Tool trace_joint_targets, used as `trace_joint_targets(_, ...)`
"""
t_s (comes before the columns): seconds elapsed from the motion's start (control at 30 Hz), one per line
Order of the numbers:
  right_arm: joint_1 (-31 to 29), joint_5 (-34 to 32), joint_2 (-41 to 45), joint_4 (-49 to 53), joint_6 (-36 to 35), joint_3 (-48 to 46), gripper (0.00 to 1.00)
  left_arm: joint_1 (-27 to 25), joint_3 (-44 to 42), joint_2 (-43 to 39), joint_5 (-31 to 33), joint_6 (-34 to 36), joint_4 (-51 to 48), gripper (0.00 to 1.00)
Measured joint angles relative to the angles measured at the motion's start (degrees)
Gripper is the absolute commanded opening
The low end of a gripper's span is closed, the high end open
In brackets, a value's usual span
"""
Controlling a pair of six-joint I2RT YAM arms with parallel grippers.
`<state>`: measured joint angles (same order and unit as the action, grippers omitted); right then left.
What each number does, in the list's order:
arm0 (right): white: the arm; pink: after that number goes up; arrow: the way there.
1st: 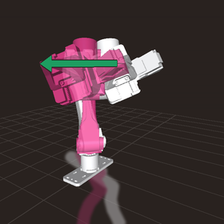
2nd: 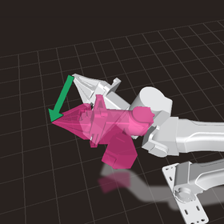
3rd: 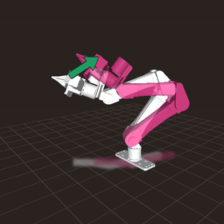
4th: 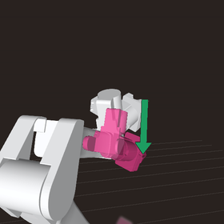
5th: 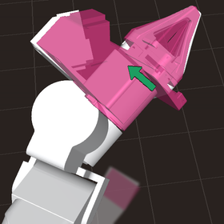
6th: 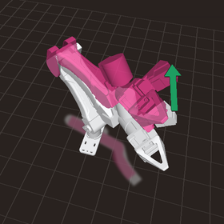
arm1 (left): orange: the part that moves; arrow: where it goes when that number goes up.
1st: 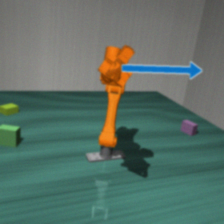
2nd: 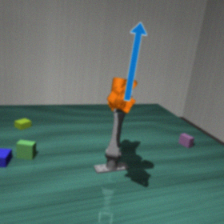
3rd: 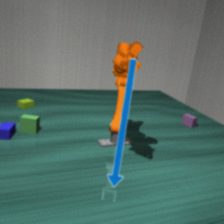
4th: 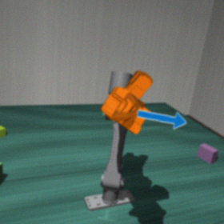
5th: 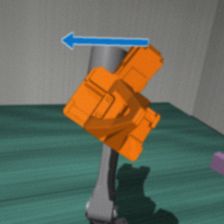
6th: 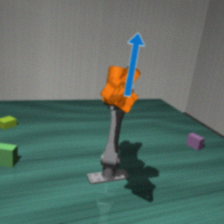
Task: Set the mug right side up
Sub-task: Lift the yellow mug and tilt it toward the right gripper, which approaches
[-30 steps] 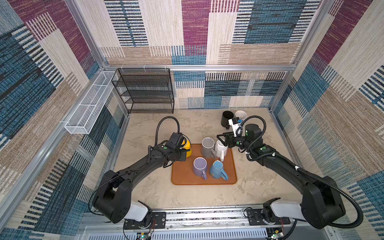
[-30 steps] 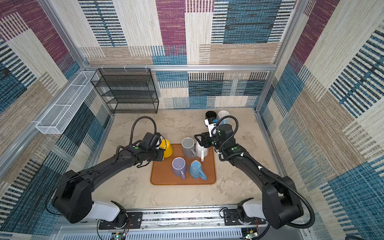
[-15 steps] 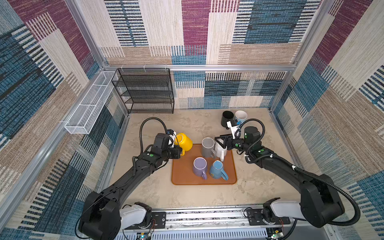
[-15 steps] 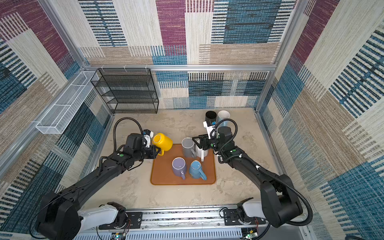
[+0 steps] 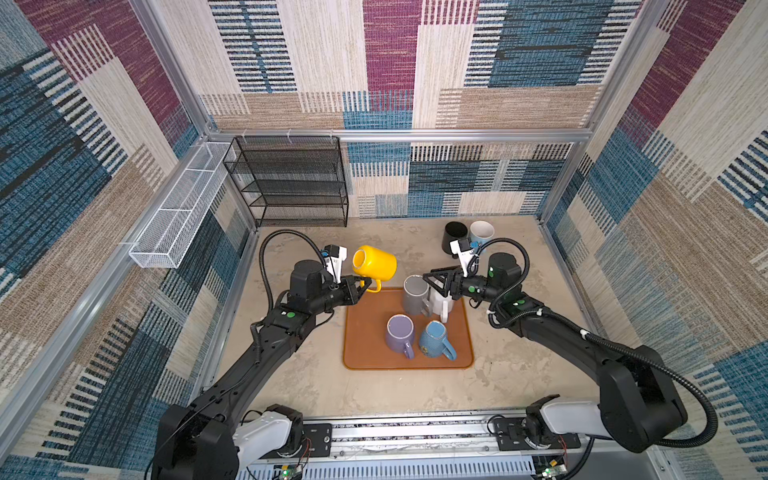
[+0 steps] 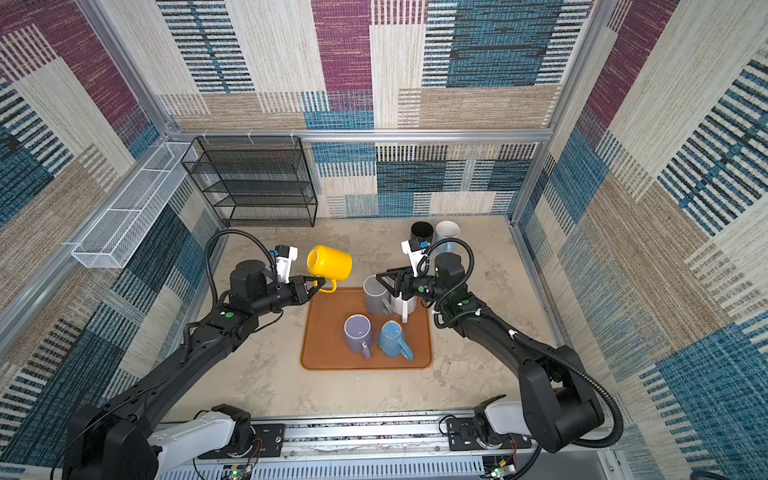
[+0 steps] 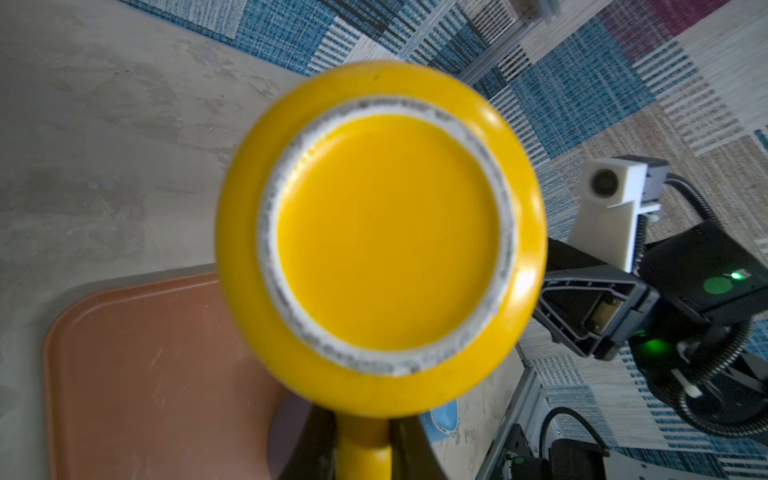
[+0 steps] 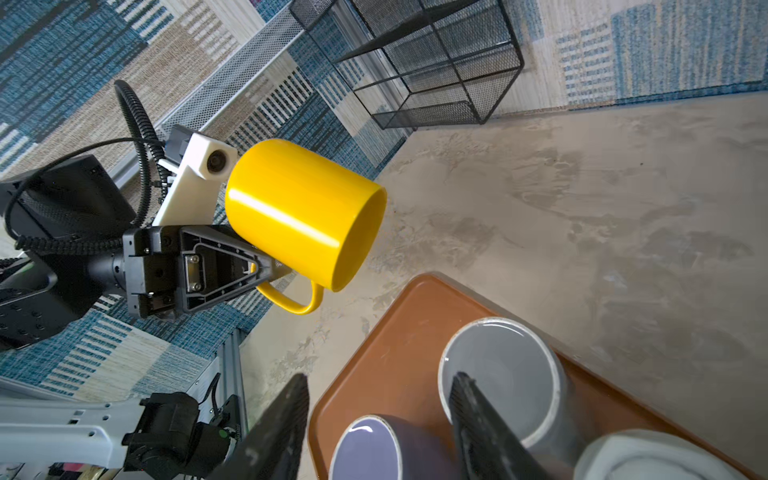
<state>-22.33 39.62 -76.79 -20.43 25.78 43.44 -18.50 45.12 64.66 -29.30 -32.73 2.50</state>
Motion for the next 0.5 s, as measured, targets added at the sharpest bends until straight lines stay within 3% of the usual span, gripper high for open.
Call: trace_joint_targets(0.5,-3.1,5.1,-0.2,-9.1,7.8,1.3,0.58,0.1,-1.3,-1.7,-7.6,-6.3,17.1,0.0)
